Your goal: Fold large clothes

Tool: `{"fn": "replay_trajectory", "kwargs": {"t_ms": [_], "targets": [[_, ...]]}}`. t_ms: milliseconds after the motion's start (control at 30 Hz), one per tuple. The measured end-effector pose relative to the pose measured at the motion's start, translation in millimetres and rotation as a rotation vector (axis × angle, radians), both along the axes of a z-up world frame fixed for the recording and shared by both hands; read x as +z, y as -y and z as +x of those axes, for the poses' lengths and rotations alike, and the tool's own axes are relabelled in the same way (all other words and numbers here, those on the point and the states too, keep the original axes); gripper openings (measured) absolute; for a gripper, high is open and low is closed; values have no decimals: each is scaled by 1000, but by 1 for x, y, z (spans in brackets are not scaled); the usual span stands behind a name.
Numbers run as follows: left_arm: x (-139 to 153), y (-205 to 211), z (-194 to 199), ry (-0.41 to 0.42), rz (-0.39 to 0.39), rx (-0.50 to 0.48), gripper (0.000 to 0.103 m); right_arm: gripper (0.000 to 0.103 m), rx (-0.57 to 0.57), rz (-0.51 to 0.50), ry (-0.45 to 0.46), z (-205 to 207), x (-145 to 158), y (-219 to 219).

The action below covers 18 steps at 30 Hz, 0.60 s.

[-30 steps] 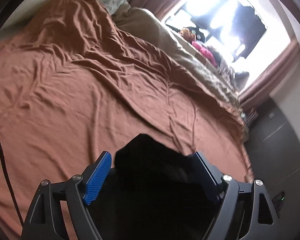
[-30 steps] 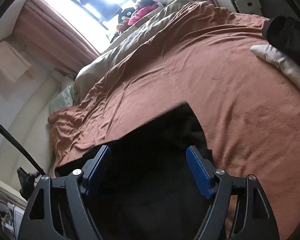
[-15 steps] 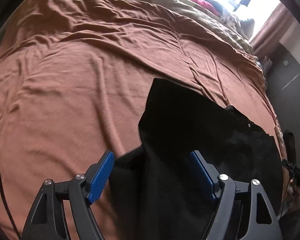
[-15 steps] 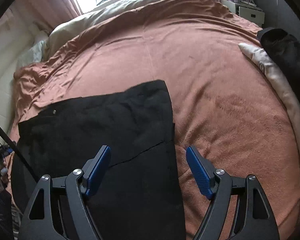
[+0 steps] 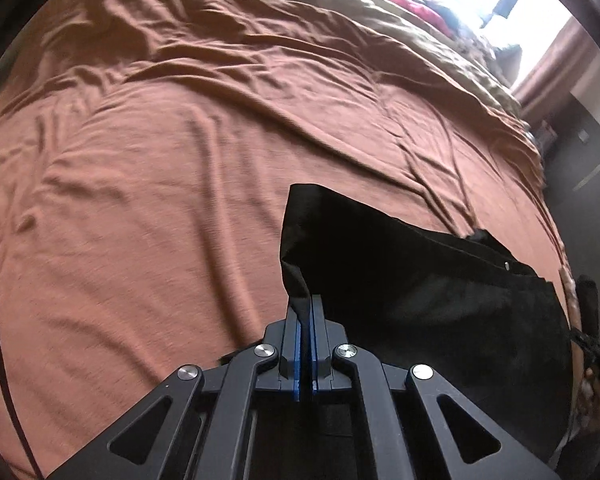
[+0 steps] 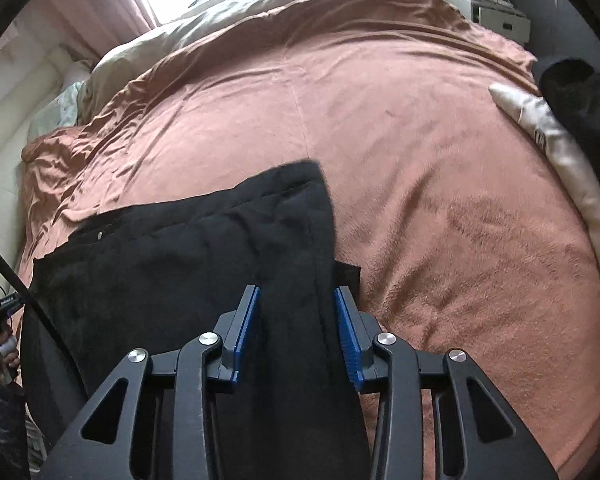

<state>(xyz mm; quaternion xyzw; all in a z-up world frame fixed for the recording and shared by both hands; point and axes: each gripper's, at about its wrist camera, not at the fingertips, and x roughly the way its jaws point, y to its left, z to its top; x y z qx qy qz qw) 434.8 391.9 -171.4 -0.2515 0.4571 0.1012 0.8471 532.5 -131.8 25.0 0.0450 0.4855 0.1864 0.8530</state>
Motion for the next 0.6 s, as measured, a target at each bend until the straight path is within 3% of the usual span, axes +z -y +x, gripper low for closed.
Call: {"fn": "replay_trajectory", "kwargs": {"t_ms": [100, 200, 267, 300, 367, 400, 600], "targets": [[-2, -1, 1, 0, -1, -1, 4, 35, 2, 20, 22, -13, 10, 6], [-5, -1, 7, -63, -6, 6, 7, 36, 6, 26, 47, -30, 22, 16], [2, 2, 1, -37, -12, 5, 11, 36, 22, 31, 56, -42, 26, 19], [6, 3, -3, -22, -14, 1, 16, 36, 36, 32, 58, -50, 28, 21], [14, 9, -14, -6, -2, -2, 50, 36, 57, 29, 59, -60, 28, 20], [18, 11, -19, 4, 6, -3, 55, 36, 73, 26, 59, -67, 28, 20], [33, 30, -64, 33, 8, -22, 55, 35, 108, -11, 44, -90, 12, 16]]}}
